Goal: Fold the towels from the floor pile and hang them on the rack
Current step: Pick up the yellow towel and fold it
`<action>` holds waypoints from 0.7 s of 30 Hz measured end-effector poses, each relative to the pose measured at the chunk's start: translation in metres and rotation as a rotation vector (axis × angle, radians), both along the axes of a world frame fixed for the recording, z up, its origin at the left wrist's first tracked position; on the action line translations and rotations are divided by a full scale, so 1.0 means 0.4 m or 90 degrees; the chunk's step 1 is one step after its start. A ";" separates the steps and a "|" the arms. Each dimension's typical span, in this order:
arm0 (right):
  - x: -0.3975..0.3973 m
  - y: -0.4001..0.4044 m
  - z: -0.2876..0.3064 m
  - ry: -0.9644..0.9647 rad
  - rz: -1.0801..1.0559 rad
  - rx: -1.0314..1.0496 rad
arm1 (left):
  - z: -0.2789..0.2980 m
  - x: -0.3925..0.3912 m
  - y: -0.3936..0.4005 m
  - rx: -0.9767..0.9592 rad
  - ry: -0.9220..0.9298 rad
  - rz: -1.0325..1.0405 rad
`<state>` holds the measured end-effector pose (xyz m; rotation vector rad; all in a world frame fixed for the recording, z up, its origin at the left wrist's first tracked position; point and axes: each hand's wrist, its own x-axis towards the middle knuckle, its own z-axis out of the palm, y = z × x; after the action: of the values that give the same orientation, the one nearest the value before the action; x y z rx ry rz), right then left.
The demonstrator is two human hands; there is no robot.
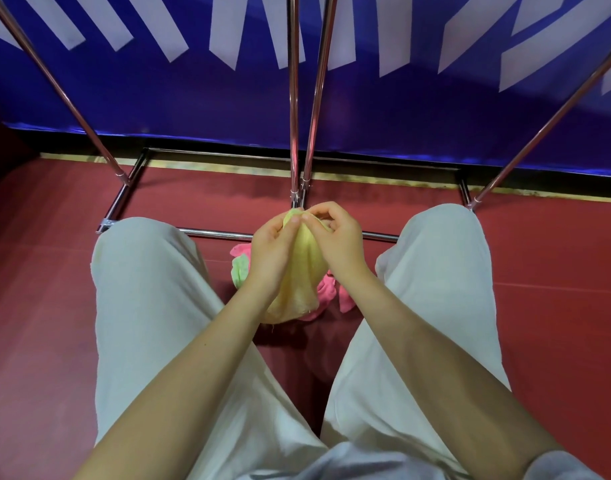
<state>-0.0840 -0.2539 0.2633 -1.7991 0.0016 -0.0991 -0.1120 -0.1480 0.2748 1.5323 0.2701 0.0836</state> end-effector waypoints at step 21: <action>-0.013 -0.091 0.013 0.034 -0.008 0.057 | 0.025 0.029 0.128 0.100 -0.054 0.128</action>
<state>-0.0890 -0.2903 0.2684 -1.7121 0.0551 -0.0592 -0.1005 -0.0968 0.2849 1.6487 0.3556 0.3345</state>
